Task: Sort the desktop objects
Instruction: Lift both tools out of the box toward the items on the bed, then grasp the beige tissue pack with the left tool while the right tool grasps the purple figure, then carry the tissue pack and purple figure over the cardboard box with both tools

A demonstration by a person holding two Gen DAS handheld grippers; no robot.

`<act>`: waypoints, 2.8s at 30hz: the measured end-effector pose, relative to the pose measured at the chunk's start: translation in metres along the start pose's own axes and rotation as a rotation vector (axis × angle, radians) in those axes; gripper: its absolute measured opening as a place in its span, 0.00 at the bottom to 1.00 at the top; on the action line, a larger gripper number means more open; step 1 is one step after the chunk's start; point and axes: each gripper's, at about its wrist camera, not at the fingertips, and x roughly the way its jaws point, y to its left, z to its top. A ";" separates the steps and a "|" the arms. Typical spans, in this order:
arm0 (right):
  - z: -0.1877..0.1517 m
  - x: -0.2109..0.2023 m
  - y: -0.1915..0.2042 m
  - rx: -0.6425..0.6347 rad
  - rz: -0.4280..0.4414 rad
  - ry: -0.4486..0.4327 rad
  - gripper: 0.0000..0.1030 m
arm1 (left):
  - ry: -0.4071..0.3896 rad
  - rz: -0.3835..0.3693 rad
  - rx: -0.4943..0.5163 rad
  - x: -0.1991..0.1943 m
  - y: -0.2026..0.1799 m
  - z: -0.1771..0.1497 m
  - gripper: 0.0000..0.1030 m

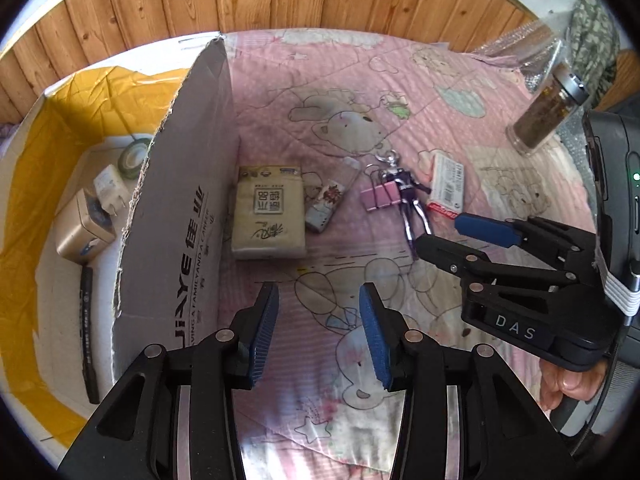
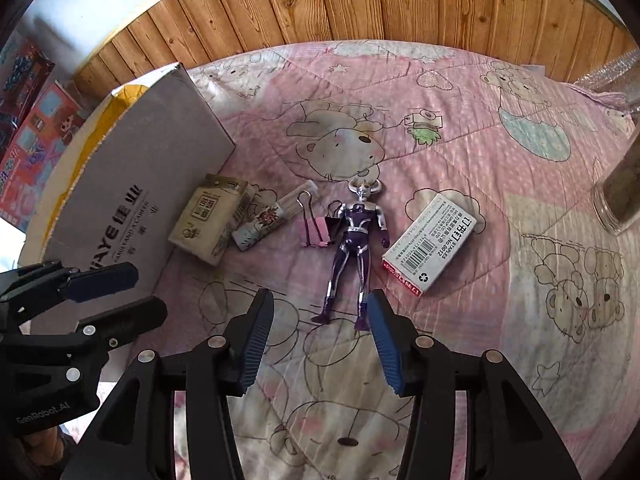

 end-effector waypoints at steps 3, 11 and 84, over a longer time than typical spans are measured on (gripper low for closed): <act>0.003 0.011 -0.005 -0.013 -0.012 0.003 0.49 | -0.013 0.035 -0.040 0.006 0.009 0.003 0.43; 0.007 0.037 -0.014 -0.022 -0.012 0.035 0.49 | -0.023 0.015 -0.110 0.026 0.032 0.012 0.43; -0.009 -0.050 0.021 0.070 0.137 -0.026 0.28 | -0.126 -0.040 -0.046 -0.031 0.006 -0.021 0.22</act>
